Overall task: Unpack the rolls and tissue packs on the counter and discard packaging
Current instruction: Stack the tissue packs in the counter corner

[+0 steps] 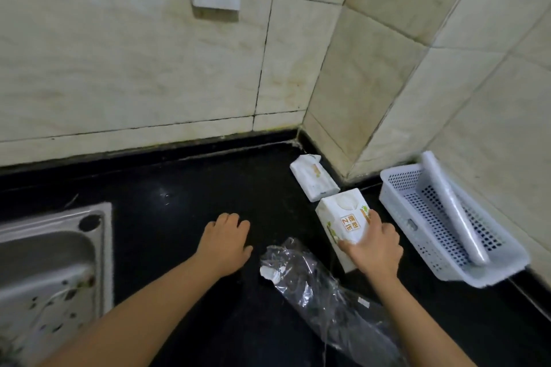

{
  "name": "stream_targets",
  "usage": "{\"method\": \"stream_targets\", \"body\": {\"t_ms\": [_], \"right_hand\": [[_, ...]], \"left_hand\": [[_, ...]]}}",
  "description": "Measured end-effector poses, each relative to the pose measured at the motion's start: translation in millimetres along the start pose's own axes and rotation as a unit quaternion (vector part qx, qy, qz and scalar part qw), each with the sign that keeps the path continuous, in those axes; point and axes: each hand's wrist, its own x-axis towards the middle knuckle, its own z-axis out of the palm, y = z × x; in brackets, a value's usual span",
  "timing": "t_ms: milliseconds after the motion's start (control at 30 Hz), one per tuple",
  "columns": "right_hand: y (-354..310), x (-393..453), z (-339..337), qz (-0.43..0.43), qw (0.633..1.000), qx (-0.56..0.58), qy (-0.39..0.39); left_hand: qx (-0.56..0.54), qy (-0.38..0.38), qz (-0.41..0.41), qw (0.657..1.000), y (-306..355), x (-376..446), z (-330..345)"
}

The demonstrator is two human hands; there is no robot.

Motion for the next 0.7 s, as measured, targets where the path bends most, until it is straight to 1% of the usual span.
{"method": "stream_targets", "body": {"t_ms": [167,267,367,467,533,633,700], "right_hand": [[8.1,53.6,12.2,0.032,0.998,0.046,-0.013],[21.8,83.4,17.6,0.032,0.997,0.063,-0.010],[32.7,107.3,22.4,0.016,0.999,0.042,-0.011],[38.9,124.4,28.2,0.004,0.999,0.045,-0.006],[41.9,131.3,31.8,-0.004,0.999,0.053,-0.007],[45.1,135.0,32.6,-0.002,0.998,0.069,-0.010],[45.3,137.1,30.2,-0.006,0.996,0.082,-0.017]], "left_hand": [[-0.036,0.000,-0.001,0.999,21.0,51.9,7.0],[-0.061,0.001,0.008,0.998,55.9,100.8,9.5],[-0.088,0.007,0.008,0.996,95.5,147.5,15.2],[-0.115,0.036,-0.004,0.993,125.1,186.5,26.8],[-0.113,0.061,-0.003,0.992,137.2,205.1,33.1],[-0.122,0.091,-0.014,0.988,141.8,220.8,35.2],[-0.169,0.107,-0.018,0.980,134.9,221.3,35.5]]}}
